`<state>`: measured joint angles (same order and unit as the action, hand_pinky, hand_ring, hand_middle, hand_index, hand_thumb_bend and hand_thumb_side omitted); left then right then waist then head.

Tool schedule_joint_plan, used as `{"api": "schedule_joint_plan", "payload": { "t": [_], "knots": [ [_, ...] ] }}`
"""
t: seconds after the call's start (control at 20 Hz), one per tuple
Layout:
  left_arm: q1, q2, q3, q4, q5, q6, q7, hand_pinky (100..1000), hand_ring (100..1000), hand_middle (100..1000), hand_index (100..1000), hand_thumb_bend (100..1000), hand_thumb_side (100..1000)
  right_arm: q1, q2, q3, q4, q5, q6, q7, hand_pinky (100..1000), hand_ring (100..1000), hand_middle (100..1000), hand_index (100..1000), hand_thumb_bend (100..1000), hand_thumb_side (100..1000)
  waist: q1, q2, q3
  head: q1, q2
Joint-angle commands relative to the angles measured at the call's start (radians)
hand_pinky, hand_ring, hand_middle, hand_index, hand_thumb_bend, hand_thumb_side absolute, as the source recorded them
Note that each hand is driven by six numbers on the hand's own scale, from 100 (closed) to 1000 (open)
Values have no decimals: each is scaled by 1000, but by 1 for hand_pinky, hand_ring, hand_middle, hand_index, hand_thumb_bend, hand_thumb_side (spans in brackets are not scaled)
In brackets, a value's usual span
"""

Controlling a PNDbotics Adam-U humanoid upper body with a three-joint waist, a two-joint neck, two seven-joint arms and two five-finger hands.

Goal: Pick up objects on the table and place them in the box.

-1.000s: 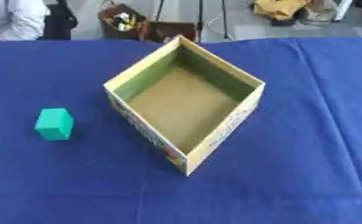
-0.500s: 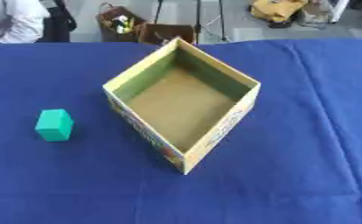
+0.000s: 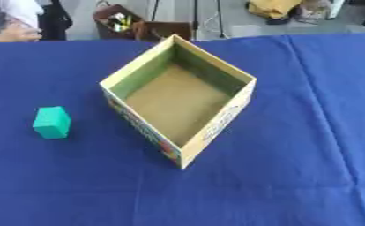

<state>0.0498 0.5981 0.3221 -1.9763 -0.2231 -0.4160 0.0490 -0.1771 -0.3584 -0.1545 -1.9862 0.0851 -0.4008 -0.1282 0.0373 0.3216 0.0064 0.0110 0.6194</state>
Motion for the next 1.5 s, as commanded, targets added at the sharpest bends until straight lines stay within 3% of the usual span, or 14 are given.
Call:
{"api": "schedule_joint_plan", "payload": {
  "t": [0.05, 0.5, 0.8, 1.5],
  "knots": [
    [-2, 110, -9, 30, -56, 3, -58, 649, 662, 802, 935, 643, 1000, -5, -32, -6, -14, -9, -1, 2, 920, 900, 742, 856, 100, 834, 2, -19, -3, 3, 25],
    [-68, 287, -32, 254, -140, -80, -205, 725, 766, 860, 976, 651, 1000, -2, -36, 0, -14, -12, 1, 11, 921, 900, 742, 855, 100, 834, 7, -27, -7, 1, 31],
    [-138, 376, -63, 373, -233, -132, -244, 743, 798, 883, 1000, 673, 994, -1, -41, 5, -14, -16, 0, 16, 921, 899, 742, 855, 100, 834, 8, -31, -12, 3, 22],
    [-340, 449, -172, 578, -267, -192, -347, 747, 820, 895, 1000, 687, 962, 0, -38, 17, -14, -16, 7, 34, 924, 901, 742, 856, 100, 834, 15, -31, -26, 17, 17]
  ]
}}
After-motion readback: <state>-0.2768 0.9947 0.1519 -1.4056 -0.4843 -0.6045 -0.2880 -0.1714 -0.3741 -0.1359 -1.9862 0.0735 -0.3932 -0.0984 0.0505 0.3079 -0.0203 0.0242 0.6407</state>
